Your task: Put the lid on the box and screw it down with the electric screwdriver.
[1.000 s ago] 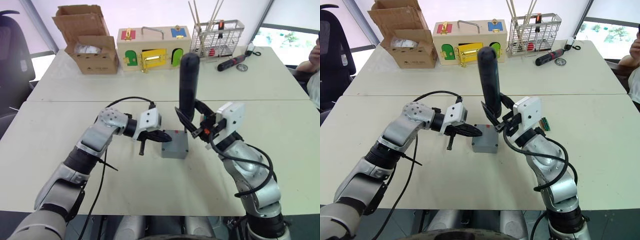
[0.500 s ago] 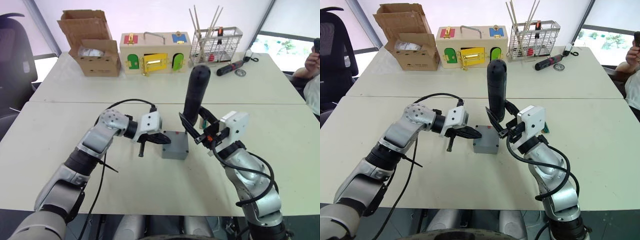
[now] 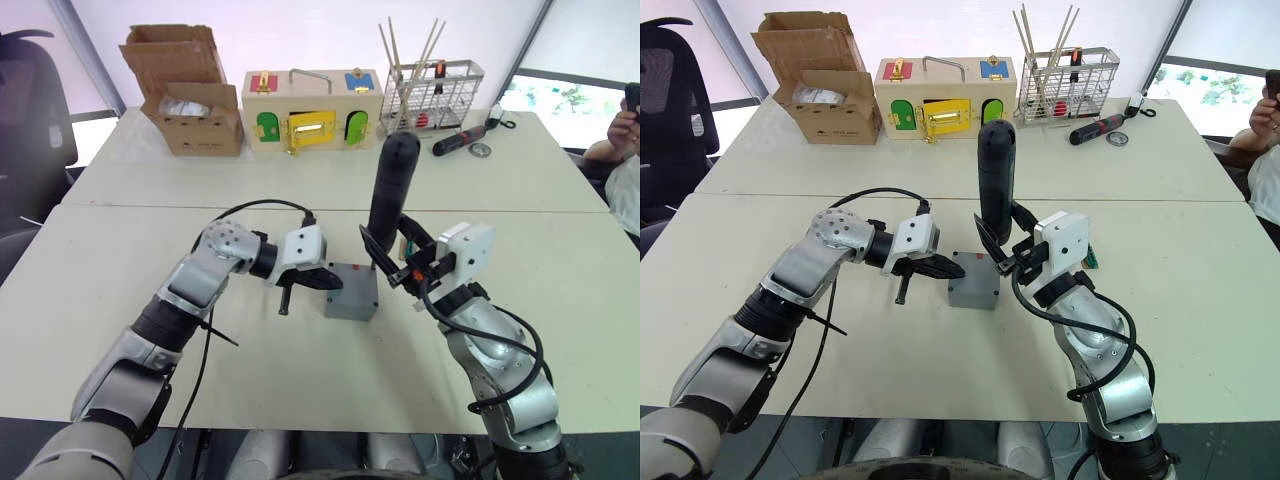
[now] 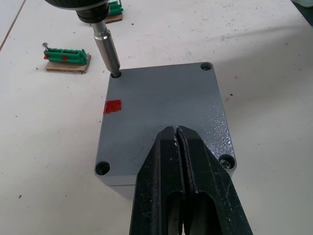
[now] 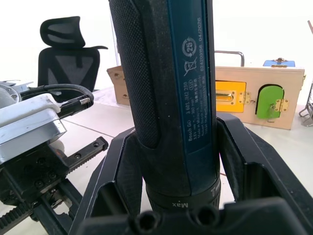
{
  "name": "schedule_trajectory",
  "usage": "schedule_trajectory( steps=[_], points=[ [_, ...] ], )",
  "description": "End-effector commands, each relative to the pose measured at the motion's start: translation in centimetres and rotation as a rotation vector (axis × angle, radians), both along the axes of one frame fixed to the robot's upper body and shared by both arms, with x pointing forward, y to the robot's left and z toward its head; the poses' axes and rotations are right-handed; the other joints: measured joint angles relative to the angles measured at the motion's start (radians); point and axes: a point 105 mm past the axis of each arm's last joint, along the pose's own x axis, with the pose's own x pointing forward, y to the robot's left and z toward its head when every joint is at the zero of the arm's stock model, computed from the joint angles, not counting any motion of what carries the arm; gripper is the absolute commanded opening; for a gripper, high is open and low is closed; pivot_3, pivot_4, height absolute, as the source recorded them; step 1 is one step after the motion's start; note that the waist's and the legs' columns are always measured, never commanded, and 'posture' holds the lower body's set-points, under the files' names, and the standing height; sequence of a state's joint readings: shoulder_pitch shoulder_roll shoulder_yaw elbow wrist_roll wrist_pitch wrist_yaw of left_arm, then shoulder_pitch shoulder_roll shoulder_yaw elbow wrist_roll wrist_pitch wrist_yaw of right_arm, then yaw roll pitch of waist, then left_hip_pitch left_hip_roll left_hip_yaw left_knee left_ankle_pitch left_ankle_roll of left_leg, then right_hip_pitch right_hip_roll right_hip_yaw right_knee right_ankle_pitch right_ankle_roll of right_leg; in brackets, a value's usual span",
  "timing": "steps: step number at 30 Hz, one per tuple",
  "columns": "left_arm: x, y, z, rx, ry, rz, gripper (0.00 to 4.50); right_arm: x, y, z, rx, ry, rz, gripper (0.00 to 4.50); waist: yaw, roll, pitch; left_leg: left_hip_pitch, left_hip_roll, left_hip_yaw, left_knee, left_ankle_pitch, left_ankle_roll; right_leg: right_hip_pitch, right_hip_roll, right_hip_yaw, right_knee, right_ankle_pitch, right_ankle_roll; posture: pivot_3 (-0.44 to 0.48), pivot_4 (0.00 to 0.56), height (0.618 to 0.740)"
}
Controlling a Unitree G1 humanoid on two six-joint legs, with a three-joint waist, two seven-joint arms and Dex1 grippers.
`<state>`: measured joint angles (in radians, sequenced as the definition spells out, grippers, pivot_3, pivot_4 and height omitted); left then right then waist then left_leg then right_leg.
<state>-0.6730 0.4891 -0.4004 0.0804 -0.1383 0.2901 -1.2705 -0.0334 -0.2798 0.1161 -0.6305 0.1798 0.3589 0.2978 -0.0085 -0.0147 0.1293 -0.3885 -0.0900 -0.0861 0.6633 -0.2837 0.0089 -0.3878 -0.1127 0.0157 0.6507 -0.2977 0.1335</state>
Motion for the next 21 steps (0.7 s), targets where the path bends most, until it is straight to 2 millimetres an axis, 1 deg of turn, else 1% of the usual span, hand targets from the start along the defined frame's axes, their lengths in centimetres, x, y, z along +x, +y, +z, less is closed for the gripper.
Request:
schedule_trajectory(
  steps=[1, 5, 15, 20, 21],
  points=[
    [-0.3, 0.2, -0.5, 0.036, 0.0, -0.015, 0.0, 0.4, -0.3, -6.3, -0.044, 0.281, -0.025, 1.96, 0.0, 0.0, 0.0, 0.0, 0.0, 0.0, 0.0, 0.0, 0.0, 0.0, 0.0, 0.0, 0.0, 0.0, 0.0, 0.0, 0.15, 0.74],
    [-0.6, 0.4, -0.8, 0.052, 0.009, -0.021, 0.0, 0.4, -0.3, -6.4, -0.043, 0.285, -0.027, 1.96, 0.0, 0.0, 0.0, 0.0, 0.0, 0.0, 0.0, 0.0, 0.0, 0.0, 0.0, 0.0, 0.0, 0.0, 0.0, 0.0, 0.15, 0.74],
    [-0.5, 0.4, -0.8, 0.053, 0.008, -0.021, 0.0, 0.4, -0.4, -6.3, -0.053, 0.277, -0.028, 1.96, 0.0, 0.0, -0.001, 0.0, 0.0, 0.0, 0.0, 0.0, 0.0, 0.0, 0.0, 0.0, -0.001, 0.0, 0.0, 0.0, 0.15, 0.74],
    [-0.3, 0.6, -1.1, 0.046, 0.021, -0.007, 0.0, 0.6, -0.8, -4.4, -0.054, 0.207, -0.021, 1.96, 0.0, 0.0, -0.001, 0.0, 0.0, 0.0, 0.0, 0.0, 0.0, 0.0, 0.0, 0.0, -0.001, 0.0, 0.0, 0.0, 0.15, 0.74],
    [-0.1, 0.6, -1.1, 0.035, 0.028, 0.004, 0.0, 0.7, -1.0, -3.7, -0.046, 0.19, -0.022, 1.96, 0.001, 0.0, -0.001, 0.0, 0.0, 0.0, 0.0, 0.0, 0.0, 0.0, 0.0, 0.0, -0.001, 0.0, 0.0, 0.0, 0.15, 0.74]
  ],
)
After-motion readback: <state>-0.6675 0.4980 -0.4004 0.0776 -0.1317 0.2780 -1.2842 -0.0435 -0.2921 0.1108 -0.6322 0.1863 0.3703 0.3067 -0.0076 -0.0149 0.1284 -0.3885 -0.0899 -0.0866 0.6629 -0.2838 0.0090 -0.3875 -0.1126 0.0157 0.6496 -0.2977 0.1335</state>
